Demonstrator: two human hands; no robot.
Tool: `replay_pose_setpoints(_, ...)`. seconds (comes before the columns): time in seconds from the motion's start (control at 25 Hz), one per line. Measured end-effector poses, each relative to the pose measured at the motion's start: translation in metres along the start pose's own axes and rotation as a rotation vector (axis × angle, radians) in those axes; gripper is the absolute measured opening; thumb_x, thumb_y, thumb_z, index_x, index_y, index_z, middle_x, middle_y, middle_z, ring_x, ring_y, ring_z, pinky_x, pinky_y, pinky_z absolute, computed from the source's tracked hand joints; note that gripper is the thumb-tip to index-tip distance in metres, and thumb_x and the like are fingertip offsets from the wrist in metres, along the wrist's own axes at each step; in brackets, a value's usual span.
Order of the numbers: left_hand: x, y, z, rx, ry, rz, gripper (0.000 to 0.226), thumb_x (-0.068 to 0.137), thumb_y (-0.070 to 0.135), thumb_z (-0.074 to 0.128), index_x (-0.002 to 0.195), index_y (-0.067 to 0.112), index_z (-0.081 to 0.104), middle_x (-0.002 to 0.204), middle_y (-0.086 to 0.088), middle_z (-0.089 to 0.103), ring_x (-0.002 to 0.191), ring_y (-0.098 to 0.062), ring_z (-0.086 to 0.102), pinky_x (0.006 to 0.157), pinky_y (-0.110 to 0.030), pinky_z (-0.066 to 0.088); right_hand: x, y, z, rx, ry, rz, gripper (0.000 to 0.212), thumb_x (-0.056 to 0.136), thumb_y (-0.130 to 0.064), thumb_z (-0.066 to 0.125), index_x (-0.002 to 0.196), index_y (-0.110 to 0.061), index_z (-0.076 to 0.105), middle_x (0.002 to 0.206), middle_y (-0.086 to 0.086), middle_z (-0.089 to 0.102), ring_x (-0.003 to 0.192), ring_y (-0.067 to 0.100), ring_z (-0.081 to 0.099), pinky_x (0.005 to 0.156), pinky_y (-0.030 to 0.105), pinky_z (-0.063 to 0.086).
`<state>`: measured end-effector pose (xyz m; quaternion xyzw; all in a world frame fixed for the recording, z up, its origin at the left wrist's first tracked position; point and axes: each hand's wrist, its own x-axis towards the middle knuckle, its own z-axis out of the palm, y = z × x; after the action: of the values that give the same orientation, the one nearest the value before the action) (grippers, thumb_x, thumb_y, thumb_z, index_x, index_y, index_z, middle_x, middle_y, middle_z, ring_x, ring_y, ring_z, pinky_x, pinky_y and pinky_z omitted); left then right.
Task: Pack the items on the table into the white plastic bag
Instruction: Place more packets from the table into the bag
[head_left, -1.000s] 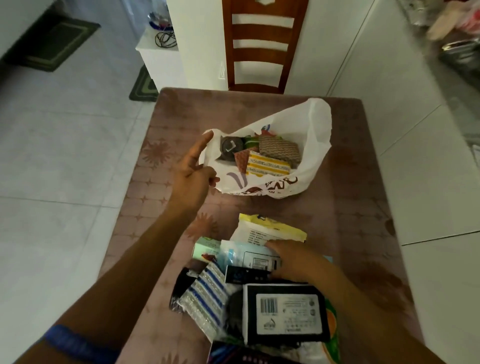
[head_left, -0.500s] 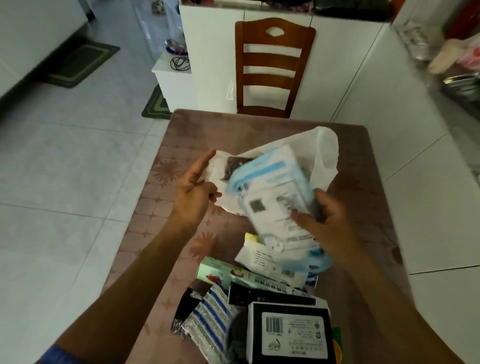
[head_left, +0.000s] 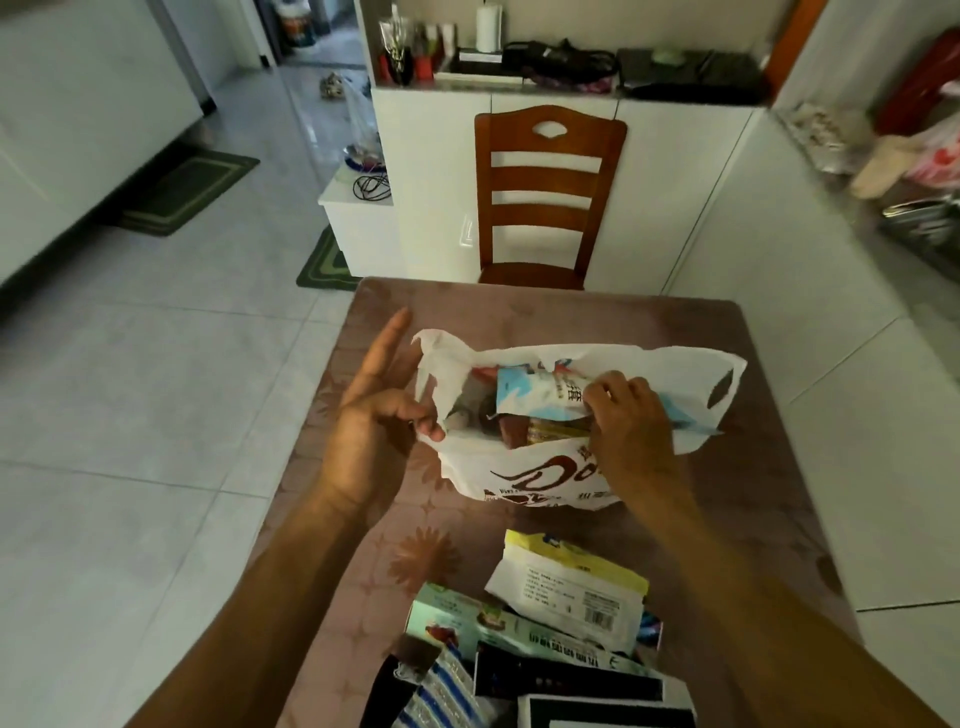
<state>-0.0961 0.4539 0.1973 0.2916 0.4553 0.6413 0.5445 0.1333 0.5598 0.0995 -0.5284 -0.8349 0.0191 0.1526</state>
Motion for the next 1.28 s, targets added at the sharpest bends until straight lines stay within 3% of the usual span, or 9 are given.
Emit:
replay_pose_setpoints(0.16, -0.002, -0.005, 0.006, 0.101, -0.050, -0.033, 0.088, 0.066, -0.020, 0.048, 0.141, 0.026, 0.047, 0.141, 0.000, 0.056, 0.117, -0.024, 0.063, 0.078, -0.036, 0.061, -0.003, -0.008, 0.008, 0.005, -0.178, 0.007, 0.043, 0.084, -0.011, 0.064, 0.125, -0.015, 0.054, 0.142, 0.011, 0.046, 0.133, 0.035, 0.038, 0.112, 0.052, 0.031)
replay_pose_setpoints(0.32, -0.012, -0.017, 0.004, 0.136, 0.005, -0.048, 0.088, 0.073, -0.028, 0.042, 0.140, 0.029, 0.047, 0.134, 0.011, 0.056, 0.113, -0.017, 0.066, 0.077, -0.036, 0.062, -0.075, -0.028, 0.001, 0.248, 0.067, -0.214, 0.014, 0.084, -0.013, 0.060, 0.097, -0.013, 0.059, 0.098, 0.009, 0.066, 0.094, 0.025, 0.058, 0.080, 0.036, 0.049)
replay_pose_setpoints(0.44, -0.017, -0.029, 0.000, 0.084, 0.069, -0.029, 0.084, 0.076, -0.027, 0.039, 0.141, 0.025, 0.046, 0.122, 0.017, 0.063, 0.110, -0.022, 0.067, 0.070, -0.034, 0.062, -0.122, -0.027, 0.015, 0.340, -0.350, -0.106, 0.015, 0.082, -0.021, 0.059, 0.097, -0.017, 0.059, 0.101, 0.003, 0.064, 0.091, 0.019, 0.060, 0.075, 0.024, 0.045)
replay_pose_setpoints(0.56, -0.019, -0.035, 0.001, 0.095, 0.106, 0.008, 0.085, 0.074, -0.023, 0.039, 0.144, 0.025, 0.043, 0.126, 0.016, 0.063, 0.109, -0.024, 0.067, 0.065, -0.031, 0.060, -0.122, -0.001, 0.042, 0.266, -0.791, 0.217, 0.071, 0.073, -0.038, 0.071, 0.134, -0.026, 0.038, 0.141, -0.001, 0.046, 0.124, 0.021, 0.048, 0.099, 0.034, 0.042)
replay_pose_setpoints(0.72, -0.017, -0.026, 0.009, 0.106, 0.120, 0.031, 0.088, 0.074, -0.025, 0.040, 0.143, 0.028, 0.043, 0.120, 0.020, 0.065, 0.107, -0.018, 0.068, 0.068, -0.031, 0.060, -0.118, 0.009, 0.045, 0.373, -0.919, 0.324, 0.089, 0.052, -0.046, 0.087, 0.129, -0.031, 0.045, 0.128, -0.008, 0.057, 0.104, 0.013, 0.056, 0.081, 0.026, 0.046)
replay_pose_setpoints(0.92, -0.012, -0.014, 0.015, 0.095, 0.086, 0.034, 0.087, 0.075, -0.028, 0.036, 0.143, 0.028, 0.042, 0.122, 0.019, 0.060, 0.099, -0.010, 0.071, 0.062, -0.029, 0.061, -0.123, -0.008, -0.003, 0.482, -0.643, 0.228, 0.050, 0.053, -0.037, 0.081, 0.096, -0.038, 0.056, 0.091, -0.013, 0.068, 0.076, 0.000, 0.061, 0.062, 0.020, 0.051)
replay_pose_setpoints(1.08, -0.006, -0.006, 0.018, 0.060, 0.020, 0.043, 0.088, 0.076, -0.025, 0.038, 0.141, 0.035, 0.043, 0.133, 0.012, 0.059, 0.113, -0.031, 0.064, 0.059, -0.030, 0.056, -0.099, -0.005, -0.078, 0.931, -0.155, 0.183, 0.054, 0.060, -0.029, 0.086, 0.103, -0.050, 0.060, 0.099, -0.022, 0.069, 0.091, 0.001, 0.066, 0.074, 0.018, 0.054)
replay_pose_setpoints(1.2, -0.005, -0.001, 0.029, 0.055, -0.030, 0.033, 0.092, 0.073, -0.023, 0.041, 0.141, 0.038, 0.042, 0.137, 0.010, 0.055, 0.113, -0.029, 0.064, 0.060, -0.034, 0.051, -0.051, -0.005, -0.084, 0.589, 0.189, -0.122, 0.053, 0.069, -0.030, 0.081, 0.116, -0.032, 0.058, 0.111, -0.015, 0.065, 0.102, 0.019, 0.059, 0.083, 0.033, 0.049)
replay_pose_setpoints(1.28, -0.007, 0.000, 0.034, 0.065, -0.059, 0.029, 0.091, 0.072, -0.020, 0.042, 0.140, 0.040, 0.041, 0.139, 0.009, 0.052, 0.110, -0.026, 0.066, 0.061, -0.035, 0.048, -0.020, 0.002, -0.053, 0.223, 0.181, -0.154, 0.057, 0.070, -0.025, 0.081, 0.122, -0.021, 0.056, 0.117, 0.002, 0.067, 0.105, 0.031, 0.056, 0.081, 0.039, 0.042)
